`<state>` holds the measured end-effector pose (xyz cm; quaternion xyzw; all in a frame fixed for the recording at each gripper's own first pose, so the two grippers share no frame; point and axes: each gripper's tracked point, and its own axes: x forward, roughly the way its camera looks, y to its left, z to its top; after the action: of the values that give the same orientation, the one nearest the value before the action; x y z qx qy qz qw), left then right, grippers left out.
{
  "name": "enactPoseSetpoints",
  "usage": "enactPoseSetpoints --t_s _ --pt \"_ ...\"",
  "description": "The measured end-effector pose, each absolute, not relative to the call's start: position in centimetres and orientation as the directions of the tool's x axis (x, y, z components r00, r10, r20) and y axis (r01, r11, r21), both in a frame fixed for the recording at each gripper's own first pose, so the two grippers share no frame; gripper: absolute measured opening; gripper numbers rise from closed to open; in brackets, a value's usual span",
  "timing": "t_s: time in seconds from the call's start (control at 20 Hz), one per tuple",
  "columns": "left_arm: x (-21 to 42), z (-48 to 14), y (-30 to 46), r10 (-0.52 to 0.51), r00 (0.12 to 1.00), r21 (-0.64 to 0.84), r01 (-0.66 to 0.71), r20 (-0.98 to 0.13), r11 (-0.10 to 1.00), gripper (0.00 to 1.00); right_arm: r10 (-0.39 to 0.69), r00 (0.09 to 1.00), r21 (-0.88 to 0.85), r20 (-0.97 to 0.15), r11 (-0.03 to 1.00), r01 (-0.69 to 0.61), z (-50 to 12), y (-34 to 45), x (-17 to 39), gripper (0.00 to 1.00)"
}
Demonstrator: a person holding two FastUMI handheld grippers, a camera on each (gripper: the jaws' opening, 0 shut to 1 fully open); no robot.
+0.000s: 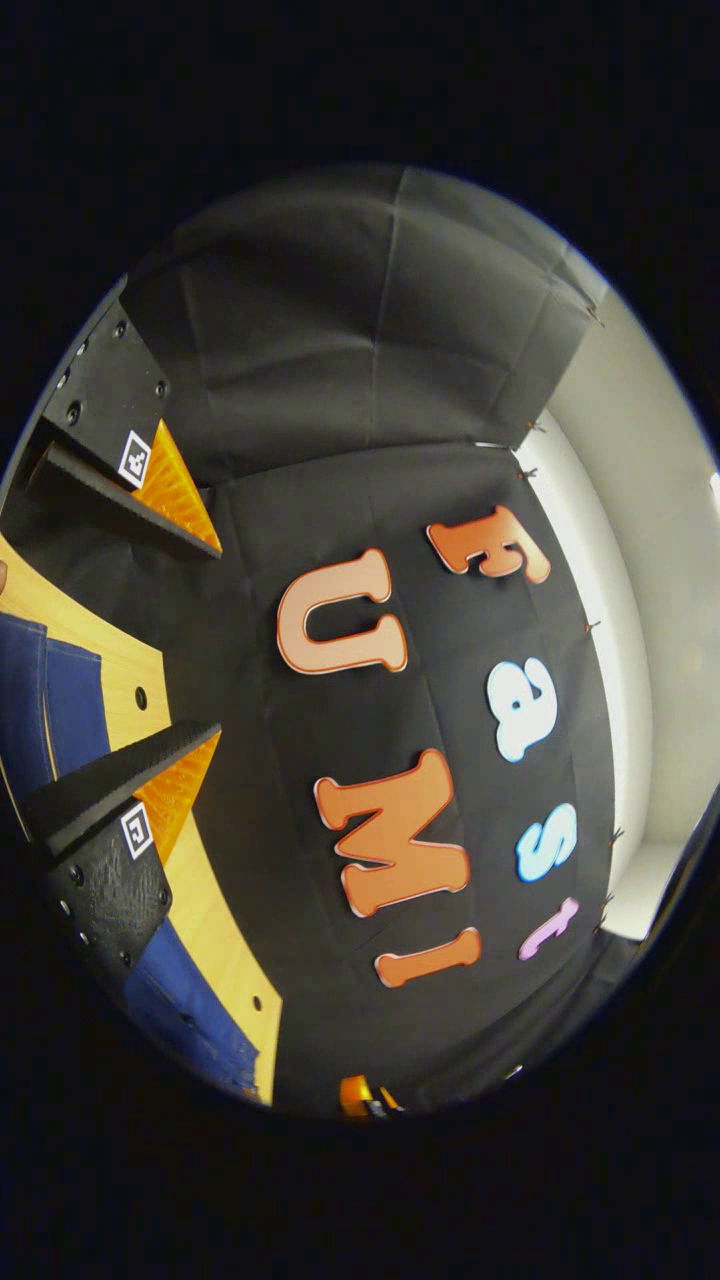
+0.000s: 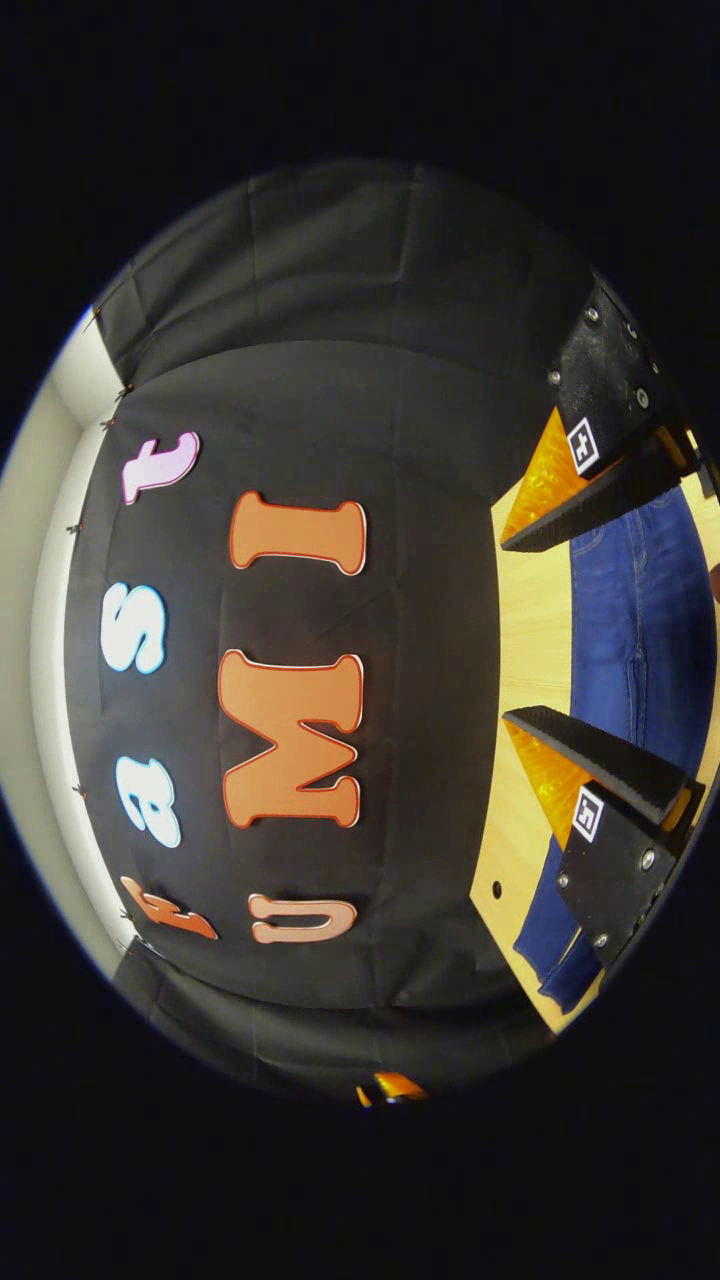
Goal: Grasp the waist and the cuffs of the jeans and fold them to make the two legs overlap; first hold the waist and fold one-third of the jeans toward the cuffs, then hold the cuffs and fold the remaining one-third in the same direction to finish folding.
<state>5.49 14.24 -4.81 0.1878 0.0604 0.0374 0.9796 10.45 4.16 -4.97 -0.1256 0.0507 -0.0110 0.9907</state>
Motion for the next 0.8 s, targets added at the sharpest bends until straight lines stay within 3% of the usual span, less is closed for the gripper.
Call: enactPoseSetpoints --t_s 0.1,0.2,0.3,0.35,0.55,0.8 --pt "4.7 -6.8 14.5 0.078 0.985 0.494 0.007 -0.151 0.869 1.0 -0.047 0.995 -0.25 -0.089 0.968 0.023 -4.8 3.6 10.7 1.0" --pt "3.2 -10.4 15.2 0.05 0.97 0.68 0.129 -0.236 0.721 1.0 -0.052 0.994 -0.254 -0.101 0.967 0.025 -5.1 3.3 10.9 0.97" --pt "1.1 -13.7 15.9 0.043 0.95 0.76 0.219 -0.309 0.612 1.0 -0.055 0.992 -0.241 -0.116 0.97 0.026 -5.6 3.3 10.8 1.0" --pt "0.0 -15.4 16.3 0.041 0.938 0.778 0.261 -0.344 0.571 1.0 -0.052 0.991 -0.233 -0.125 0.972 0.022 -5.9 3.5 10.9 0.97" --pt "-4.9 -23.6 18.6 0.042 0.883 0.831 0.422 -0.467 0.363 0.98 -0.053 0.986 -0.254 -0.158 0.967 0.011 -7.2 4.3 10.9 1.0" --pt "-9.7 -33.7 19.8 0.013 0.774 0.769 0.626 -0.633 0.129 0.97 -0.042 0.985 -0.281 -0.167 0.96 -0.006 -6.9 5.7 10.8 0.97"
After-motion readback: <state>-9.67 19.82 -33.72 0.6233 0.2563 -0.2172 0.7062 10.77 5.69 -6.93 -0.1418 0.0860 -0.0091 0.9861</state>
